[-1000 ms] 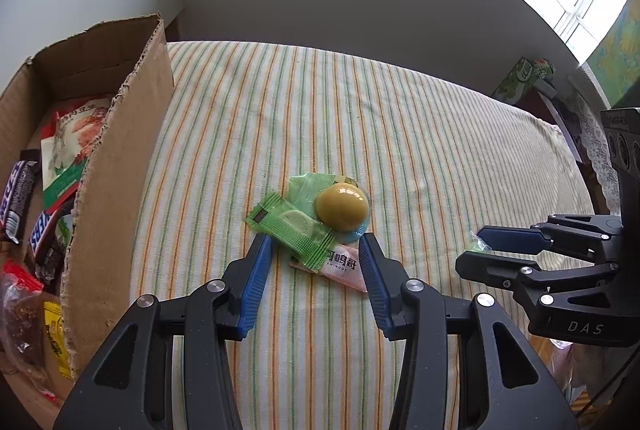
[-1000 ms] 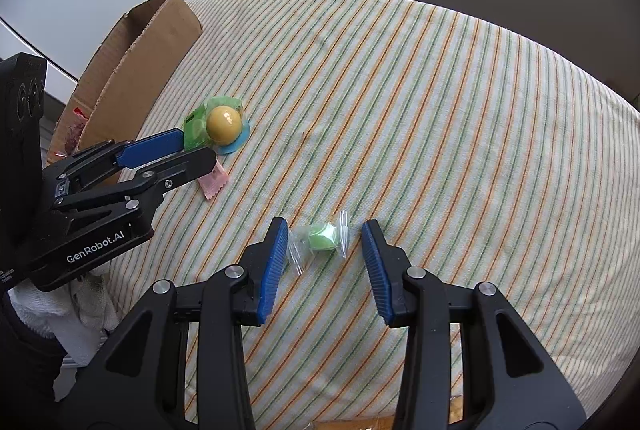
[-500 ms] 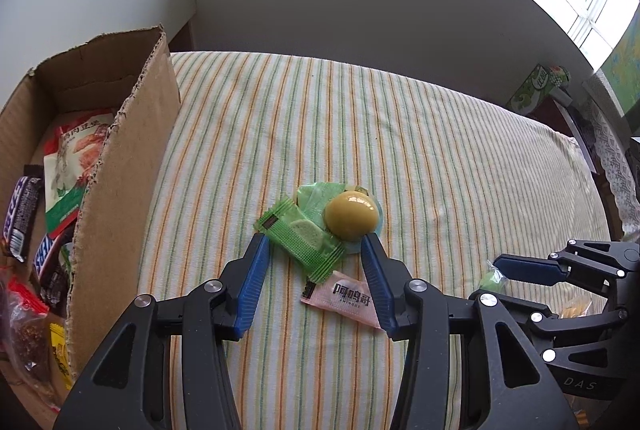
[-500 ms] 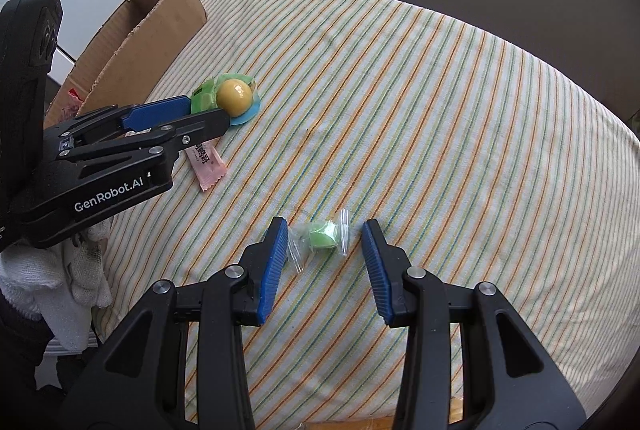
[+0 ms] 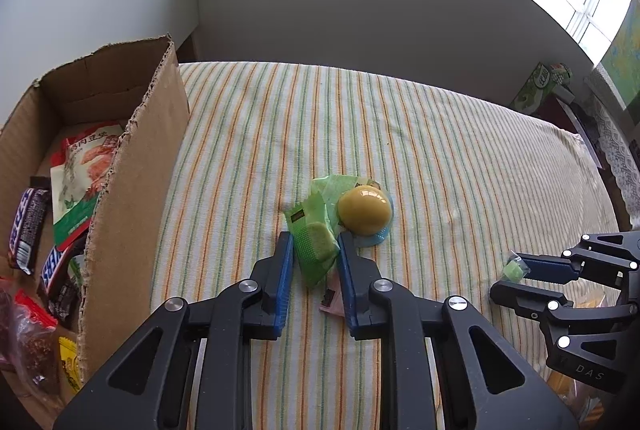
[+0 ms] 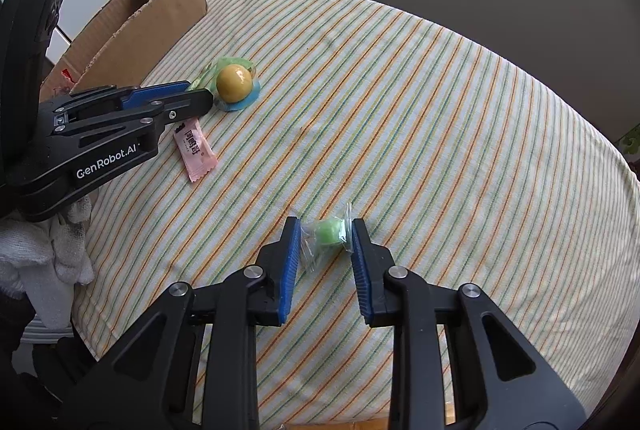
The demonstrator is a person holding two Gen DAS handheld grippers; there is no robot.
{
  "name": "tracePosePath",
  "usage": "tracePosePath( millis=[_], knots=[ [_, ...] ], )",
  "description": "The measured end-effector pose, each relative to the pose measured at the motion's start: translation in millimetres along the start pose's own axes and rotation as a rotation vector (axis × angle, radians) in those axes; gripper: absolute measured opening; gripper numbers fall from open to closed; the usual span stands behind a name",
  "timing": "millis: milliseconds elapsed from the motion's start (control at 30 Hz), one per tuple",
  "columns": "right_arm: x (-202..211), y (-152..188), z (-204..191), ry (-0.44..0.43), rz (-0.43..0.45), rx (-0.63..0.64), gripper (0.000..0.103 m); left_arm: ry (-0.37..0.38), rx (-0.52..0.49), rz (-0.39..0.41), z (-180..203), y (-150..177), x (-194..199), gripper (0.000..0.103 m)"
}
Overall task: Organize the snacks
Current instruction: 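Grasp the green wrapped candy with the left gripper while the right gripper grasps the small green packet, then carry the green candy and green packet into the cardboard box with both grippers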
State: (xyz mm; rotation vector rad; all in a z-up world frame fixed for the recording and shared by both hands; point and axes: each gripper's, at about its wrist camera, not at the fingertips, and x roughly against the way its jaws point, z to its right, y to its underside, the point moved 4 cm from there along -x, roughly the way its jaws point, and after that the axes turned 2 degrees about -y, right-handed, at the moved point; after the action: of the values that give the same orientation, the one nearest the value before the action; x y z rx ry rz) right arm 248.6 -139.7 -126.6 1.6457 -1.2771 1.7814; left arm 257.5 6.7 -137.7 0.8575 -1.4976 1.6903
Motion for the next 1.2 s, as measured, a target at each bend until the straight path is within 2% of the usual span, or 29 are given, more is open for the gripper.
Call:
tracePosePath(
  millis=[300,633,867,1200],
  knots=[
    [8,8,6,-0.019,0.011,-0.035,0.024,0.028,0.013,0.021,-2,6,14,0.02],
    [28,8,5,-0.015,0.038,-0.05,0.024,0.071,-0.001,0.06,-5,13,50,0.02],
    [49,-5,-9,-0.02,0.074,-0.047,0.024,0.06,-0.007,0.095,-20,15,83,0.02],
    [78,-36,-56,-0.046,0.131,0.021,0.024,0.004,0.0,0.141,-62,19,124,0.02]
  ],
)
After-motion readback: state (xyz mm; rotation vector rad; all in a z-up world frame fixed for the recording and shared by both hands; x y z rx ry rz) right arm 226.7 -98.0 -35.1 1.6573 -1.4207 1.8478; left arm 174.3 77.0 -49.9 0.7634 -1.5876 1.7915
